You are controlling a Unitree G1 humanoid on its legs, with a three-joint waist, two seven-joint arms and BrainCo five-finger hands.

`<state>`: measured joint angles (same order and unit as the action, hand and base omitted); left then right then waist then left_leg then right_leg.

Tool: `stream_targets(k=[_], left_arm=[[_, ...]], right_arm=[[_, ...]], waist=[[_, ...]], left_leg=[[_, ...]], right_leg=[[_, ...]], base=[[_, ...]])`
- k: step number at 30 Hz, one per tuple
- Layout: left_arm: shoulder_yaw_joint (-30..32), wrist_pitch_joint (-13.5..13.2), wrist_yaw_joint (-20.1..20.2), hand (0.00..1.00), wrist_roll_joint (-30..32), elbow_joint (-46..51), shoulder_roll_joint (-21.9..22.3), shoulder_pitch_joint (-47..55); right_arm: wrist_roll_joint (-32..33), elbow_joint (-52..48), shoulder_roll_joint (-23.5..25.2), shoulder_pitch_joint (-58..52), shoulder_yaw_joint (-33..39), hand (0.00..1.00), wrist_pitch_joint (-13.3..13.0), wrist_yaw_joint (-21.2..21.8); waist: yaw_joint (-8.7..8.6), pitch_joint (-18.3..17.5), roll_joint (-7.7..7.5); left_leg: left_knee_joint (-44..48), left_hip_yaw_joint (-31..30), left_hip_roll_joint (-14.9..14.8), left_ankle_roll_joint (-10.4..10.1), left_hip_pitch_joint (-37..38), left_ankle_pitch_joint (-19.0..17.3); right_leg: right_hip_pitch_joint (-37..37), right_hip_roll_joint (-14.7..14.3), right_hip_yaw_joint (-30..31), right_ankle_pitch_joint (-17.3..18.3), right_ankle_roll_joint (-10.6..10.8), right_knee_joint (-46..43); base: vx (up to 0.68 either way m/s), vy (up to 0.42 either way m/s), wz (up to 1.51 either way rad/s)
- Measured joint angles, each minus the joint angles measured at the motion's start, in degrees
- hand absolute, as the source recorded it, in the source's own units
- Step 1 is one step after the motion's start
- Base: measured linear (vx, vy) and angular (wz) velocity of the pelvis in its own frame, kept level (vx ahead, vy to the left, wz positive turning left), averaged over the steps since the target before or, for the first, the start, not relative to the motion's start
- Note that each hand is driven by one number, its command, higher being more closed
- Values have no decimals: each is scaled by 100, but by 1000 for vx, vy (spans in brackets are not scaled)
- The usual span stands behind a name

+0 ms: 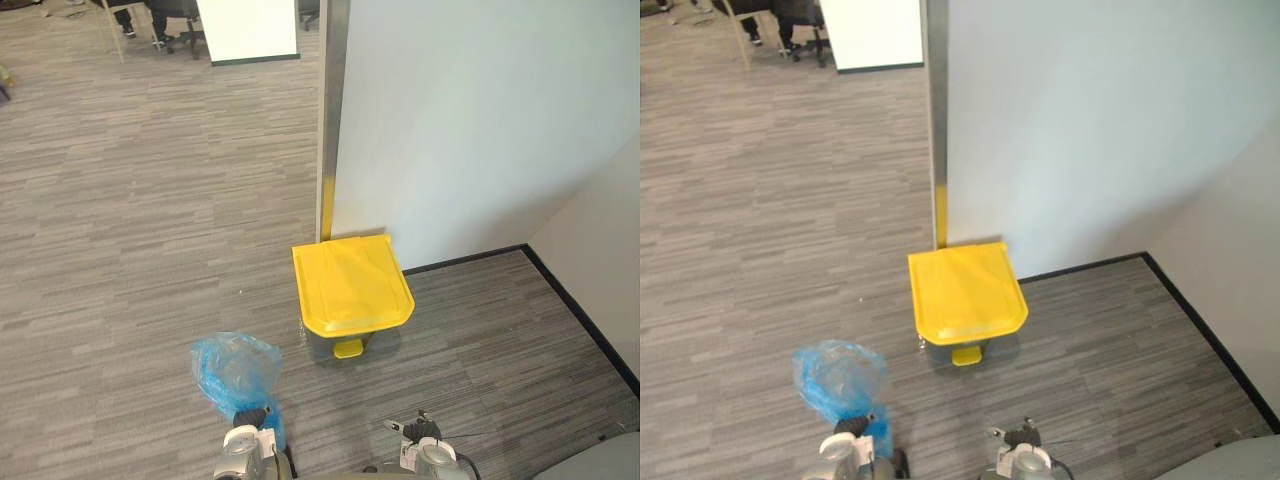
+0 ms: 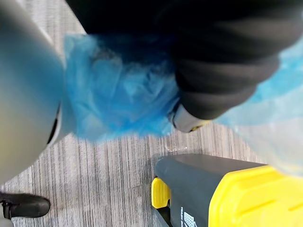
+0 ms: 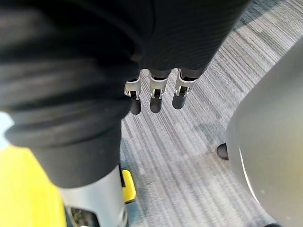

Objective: Gather rubbish on tea table into small bin, then transfer packed bag to large trash can.

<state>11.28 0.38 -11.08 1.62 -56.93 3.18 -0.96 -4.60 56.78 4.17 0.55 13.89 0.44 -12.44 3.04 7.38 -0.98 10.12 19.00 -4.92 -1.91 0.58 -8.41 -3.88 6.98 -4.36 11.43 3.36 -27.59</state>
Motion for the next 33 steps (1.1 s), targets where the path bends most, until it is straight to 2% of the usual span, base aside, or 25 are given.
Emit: stream_targets(k=[1, 2, 3, 5, 6, 9, 10, 11, 14, 17, 20, 22, 23, 24, 26, 29, 33], left_arm=[[-2, 1, 1, 100, 1, -6, -15, -1], [0, 1, -1, 100, 1, -7, -36, -1], [1, 0, -2, 100, 1, -7, -42, -2], [5, -1, -3, 100, 1, -60, -78, -3], [6, -1, -2, 100, 1, -75, -78, -10], [15, 0, 1, 100, 1, -117, -75, -9], [14, -1, 7, 100, 7, -121, -102, 8], [68, 12, 17, 100, 54, -288, -49, -73], [78, 5, 34, 100, 61, -350, 53, -51], [60, 7, 64, 100, 62, -353, 52, -29], [63, 1, 129, 100, 58, -208, 47, -55], [70, 1, 128, 100, 58, -188, 33, -44], [74, 3, 128, 100, 57, -188, 36, -58], [78, 10, 121, 100, 59, -188, 55, -52], [52, 26, 111, 100, 59, -185, 24, -57], [52, 24, 113, 100, 64, -218, 6, -54], [56, 27, 113, 100, 65, -230, -38, -37]], right_arm=[[0, -59, 0, -5, -5, 0, -4, 1], [0, -130, -10, -39, -3, 0, -12, 2], [-1, -133, -22, -41, -1, 0, -14, 1], [-7, -133, -35, -48, 7, 0, -14, 2], [-12, -131, -37, -44, 17, 0, -13, 3], [-47, -106, -50, 15, 114, 0, -17, 7], [-49, -52, -29, -6, 125, 0, -14, 7], [-50, 56, -106, 50, 296, 0, -18, 0], [-49, 98, -178, 89, 419, 0, -15, -8], [-38, 103, -181, 71, 500, 0, -3, -4], [-23, 148, -158, 16, 476, 0, 3, -8], [14, 145, -166, -2, 436, 0, 6, -16], [18, 143, -185, -1, 455, 0, 7, -17], [17, 148, -192, -6, 457, 0, 14, -25], [24, 148, -175, -10, 450, 0, 64, -61], [23, 146, -144, -12, 535, 0, 59, -64], [22, 150, -140, -20, 620, 0, 50, -62]], waist=[[-11, 1, -25], [-36, 22, -5], [-37, 15, -19], [-42, 5, -32], [-47, 5, -32], [-106, 8, -8], [-106, -54, -113], [-128, -28, 6], [-120, -106, 254], [-133, -95, 245], [-97, -36, 102], [-79, -69, 125], [-92, -78, 158], [-92, -105, 189], [-75, -151, 119], [-71, -159, 103], [-75, -166, 123]], left_leg=[[-110, 44, 63, 38, 155, -41], [-153, 60, 116, 89, 289, -87], [-157, 42, 129, 104, 336, -110], [-218, -138, 134, 117, 537, -234], [-236, -177, 131, 104, 560, -246], [-321, -378, 18, -43, 660, -311], [-302, -479, 93, -222, 682, -329], [-319, -653, -21, -332, 764, -355], [-407, -733, -302, -346, 860, -349], [-148, -836, -407, -410, 823, -309], [1434, -841, -575, -578, 168, -452], [1538, -643, -696, -505, 28, -646], [1020, -477, -706, -391, 46, -597], [858, -471, -655, -406, 109, -583], [444, -425, -480, -416, 245, -567], [337, -294, -296, -405, 371, -561], [180, -184, -135, -394, 556, -554]], right_leg=[[-304, 111, -16, -102, 156, -716], [-630, 240, -38, -216, 159, -1418], [-674, 261, -47, -199, 149, -1538], [-798, 299, -255, 157, 68, -1667], [-838, 296, -306, 215, 63, -1609], [-1008, 95, -461, 245, -14, -621], [-943, 6, -401, -273, -183, 276], [-741, -94, -503, -356, -299, 405], [-560, -411, -597, -277, -426, 665], [-253, -503, -707, -277, -427, 1013], [224, -446, -828, -289, -434, 1432], [282, -433, -839, -295, -426, 1500], [278, -438, -850, -318, -386, 1505], [261, -446, -843, -339, -334, 1520], [180, -390, -733, -436, -184, 1621], [243, -244, -549, -571, -35, 1801], [378, -167, -341, -712, 57, 2026]], base=[[93, 116, -2], [125, 124, 4], [155, 55, 16], [186, -2, 30], [191, -60, 42], [225, -144, 39], [306, -183, 34], [317, -169, 35], [357, -190, -3], [189, -106, 17], [110, 1, 25], [90, 96, 0], [53, 99, 2], [61, 126, 6], [49, 131, -1], [11, 151, -23], [-4, 122, -28]])
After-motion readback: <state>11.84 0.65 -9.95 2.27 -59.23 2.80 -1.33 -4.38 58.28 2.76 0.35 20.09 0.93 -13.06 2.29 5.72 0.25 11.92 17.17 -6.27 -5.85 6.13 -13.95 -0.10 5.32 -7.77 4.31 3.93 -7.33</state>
